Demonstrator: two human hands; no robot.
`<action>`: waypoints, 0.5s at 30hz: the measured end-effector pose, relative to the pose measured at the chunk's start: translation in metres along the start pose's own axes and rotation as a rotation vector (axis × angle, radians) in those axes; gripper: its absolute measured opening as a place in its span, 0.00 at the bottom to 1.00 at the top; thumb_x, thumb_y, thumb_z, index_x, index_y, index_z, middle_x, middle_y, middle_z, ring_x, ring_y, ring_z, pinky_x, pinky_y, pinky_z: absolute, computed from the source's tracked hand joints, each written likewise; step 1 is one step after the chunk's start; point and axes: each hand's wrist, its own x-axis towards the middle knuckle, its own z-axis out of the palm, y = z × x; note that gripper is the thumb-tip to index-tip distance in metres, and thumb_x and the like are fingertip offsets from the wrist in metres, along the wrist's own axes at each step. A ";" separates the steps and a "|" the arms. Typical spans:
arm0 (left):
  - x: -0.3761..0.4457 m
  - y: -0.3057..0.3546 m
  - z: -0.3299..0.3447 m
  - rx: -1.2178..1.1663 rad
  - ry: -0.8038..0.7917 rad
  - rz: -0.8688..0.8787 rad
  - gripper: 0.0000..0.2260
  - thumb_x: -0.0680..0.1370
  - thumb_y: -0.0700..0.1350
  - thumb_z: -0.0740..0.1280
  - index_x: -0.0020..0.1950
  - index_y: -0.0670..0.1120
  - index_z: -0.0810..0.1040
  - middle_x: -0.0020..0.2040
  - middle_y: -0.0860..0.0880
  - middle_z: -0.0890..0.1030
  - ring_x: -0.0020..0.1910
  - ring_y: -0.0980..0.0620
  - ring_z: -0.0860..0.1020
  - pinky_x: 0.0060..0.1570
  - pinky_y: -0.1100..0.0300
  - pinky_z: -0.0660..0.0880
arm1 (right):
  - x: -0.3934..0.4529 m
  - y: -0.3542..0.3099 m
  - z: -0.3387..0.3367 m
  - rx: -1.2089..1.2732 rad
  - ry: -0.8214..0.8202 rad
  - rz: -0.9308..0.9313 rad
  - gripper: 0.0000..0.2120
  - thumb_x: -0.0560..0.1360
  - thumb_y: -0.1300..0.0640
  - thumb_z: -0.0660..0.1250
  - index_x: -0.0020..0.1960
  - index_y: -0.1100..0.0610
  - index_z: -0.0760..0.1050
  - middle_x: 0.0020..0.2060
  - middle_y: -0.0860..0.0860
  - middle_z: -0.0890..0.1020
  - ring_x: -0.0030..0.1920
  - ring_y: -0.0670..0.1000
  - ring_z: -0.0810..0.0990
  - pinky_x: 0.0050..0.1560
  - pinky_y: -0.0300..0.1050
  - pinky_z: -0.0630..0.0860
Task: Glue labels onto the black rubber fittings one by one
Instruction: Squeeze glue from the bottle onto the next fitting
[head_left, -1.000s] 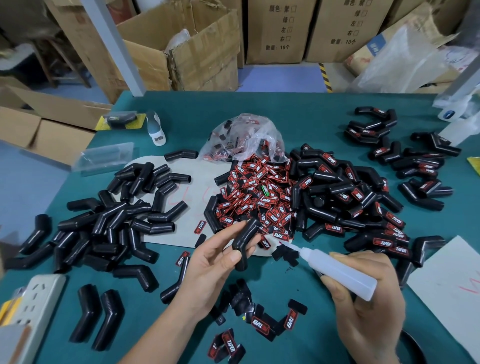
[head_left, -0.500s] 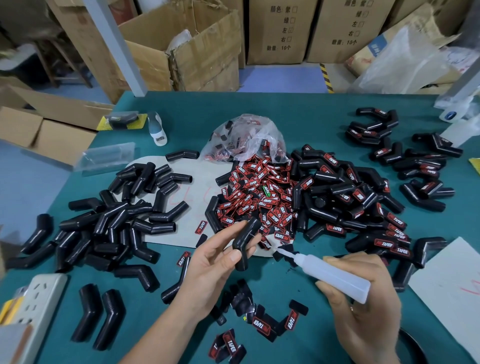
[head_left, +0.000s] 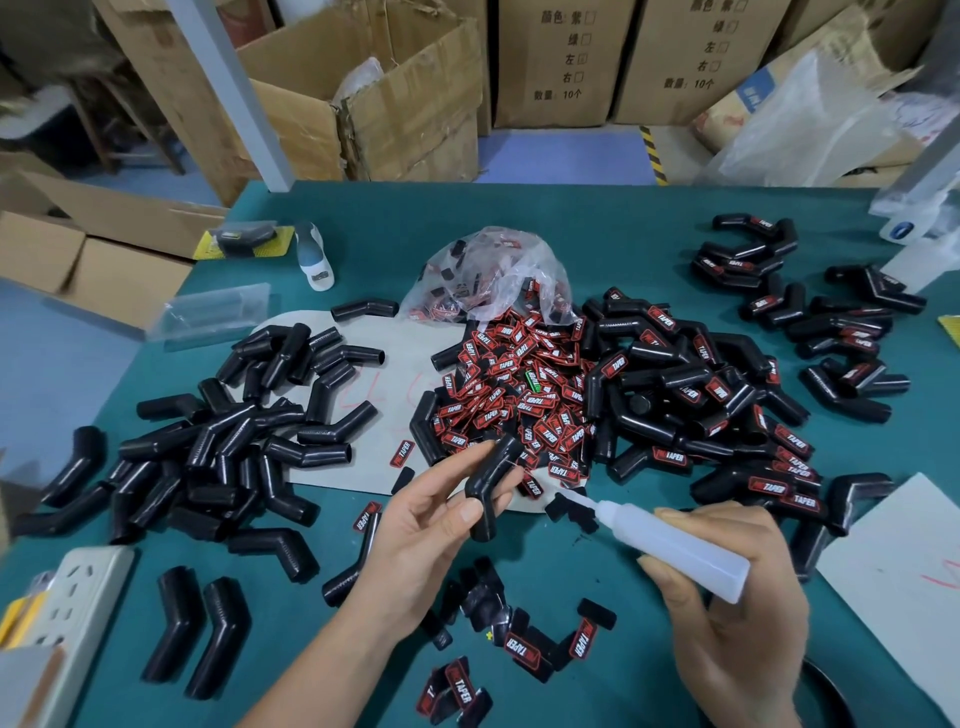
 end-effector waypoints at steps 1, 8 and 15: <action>0.000 0.000 0.000 0.001 -0.003 0.000 0.25 0.78 0.46 0.77 0.74 0.45 0.78 0.71 0.39 0.80 0.70 0.37 0.78 0.67 0.54 0.77 | 0.000 0.000 0.000 -0.004 0.001 -0.004 0.12 0.82 0.43 0.66 0.58 0.50 0.74 0.50 0.50 0.81 0.54 0.41 0.79 0.56 0.34 0.73; 0.000 0.001 -0.001 0.007 0.000 -0.004 0.25 0.79 0.46 0.77 0.74 0.45 0.78 0.70 0.38 0.80 0.70 0.37 0.78 0.67 0.53 0.76 | -0.002 0.001 0.000 0.001 -0.024 0.018 0.13 0.82 0.41 0.66 0.58 0.50 0.75 0.47 0.54 0.81 0.52 0.43 0.79 0.52 0.36 0.74; -0.001 0.002 0.001 0.007 -0.008 -0.008 0.25 0.78 0.46 0.77 0.74 0.44 0.78 0.72 0.38 0.79 0.71 0.37 0.78 0.67 0.53 0.76 | -0.002 0.000 0.001 0.006 -0.050 0.003 0.13 0.82 0.41 0.66 0.57 0.51 0.75 0.45 0.57 0.81 0.51 0.43 0.79 0.52 0.35 0.74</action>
